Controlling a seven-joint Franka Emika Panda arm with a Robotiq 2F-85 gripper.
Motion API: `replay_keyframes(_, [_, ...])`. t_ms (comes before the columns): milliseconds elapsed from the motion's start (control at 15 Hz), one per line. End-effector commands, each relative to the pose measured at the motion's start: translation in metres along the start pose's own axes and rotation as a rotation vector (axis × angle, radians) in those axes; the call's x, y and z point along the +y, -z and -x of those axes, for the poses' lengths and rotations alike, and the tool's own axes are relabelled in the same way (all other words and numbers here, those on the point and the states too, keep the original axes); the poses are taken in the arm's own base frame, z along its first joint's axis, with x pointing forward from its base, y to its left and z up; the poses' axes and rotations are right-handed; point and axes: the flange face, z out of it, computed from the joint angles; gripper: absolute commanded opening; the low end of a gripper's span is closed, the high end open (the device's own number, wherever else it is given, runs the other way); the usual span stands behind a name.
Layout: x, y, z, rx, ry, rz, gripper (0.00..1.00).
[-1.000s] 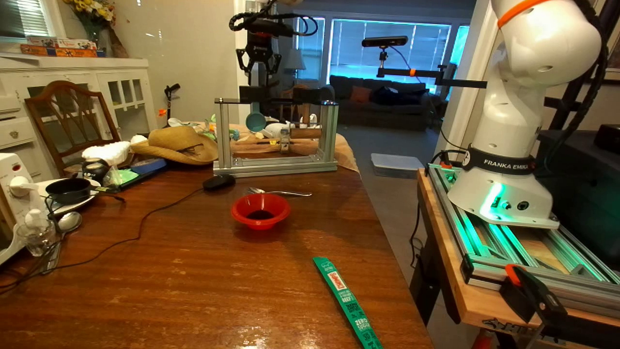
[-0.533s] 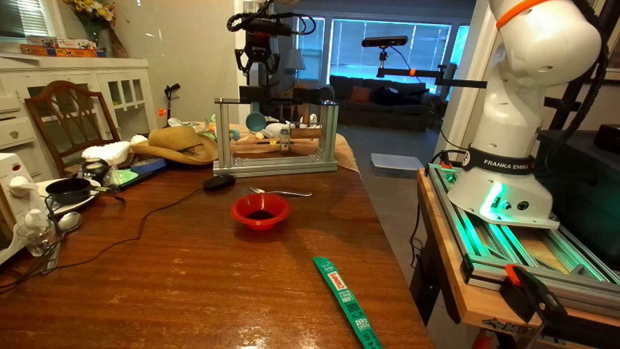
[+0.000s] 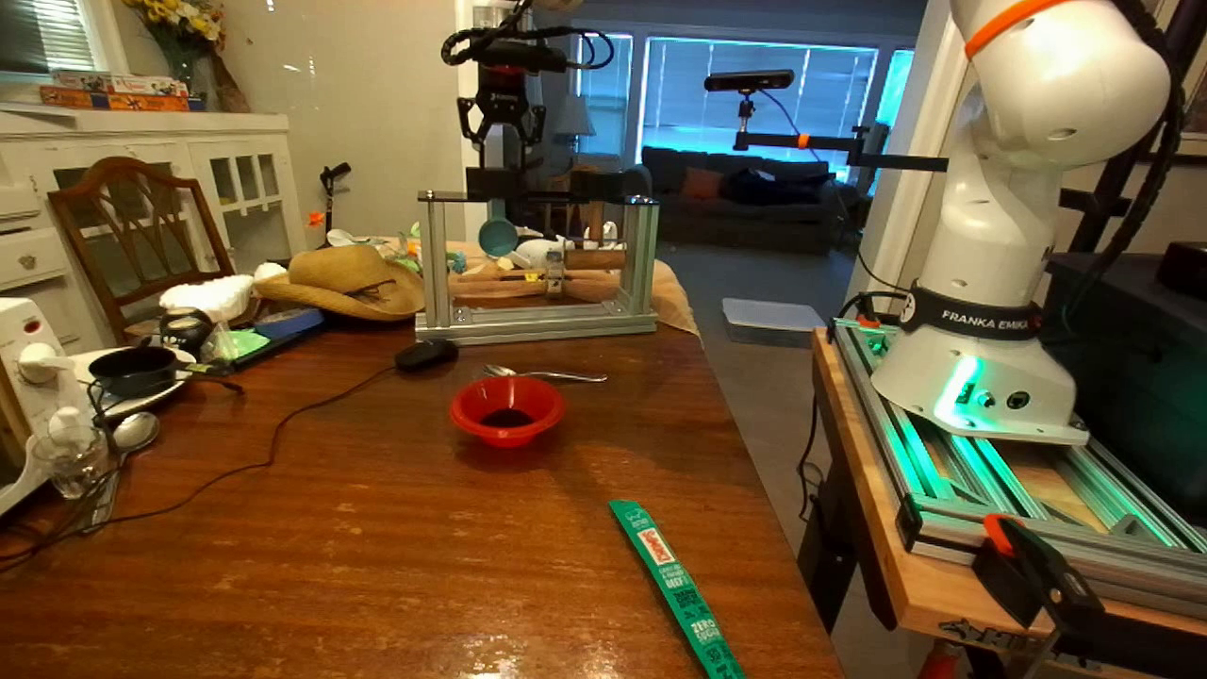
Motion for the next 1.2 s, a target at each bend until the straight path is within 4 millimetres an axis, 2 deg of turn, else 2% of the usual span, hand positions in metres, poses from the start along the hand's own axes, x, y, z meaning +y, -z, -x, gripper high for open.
replay_keyframes(0, [-0.001,-0.004,-0.008,-0.018,-0.014,0.013,0.65])
replay_keyframes(267, [-0.002,-0.007,-0.010,-0.030,-0.017,0.023,0.70])
replay_keyframes(333, [-0.002,-0.007,-0.010,-0.032,-0.015,0.025,0.74])
replay_keyframes(800, [-0.003,-0.014,-0.010,-0.050,-0.014,0.043,0.70])
replay_keyframes(1133, [-0.002,-0.017,-0.014,-0.050,-0.011,0.039,0.71])
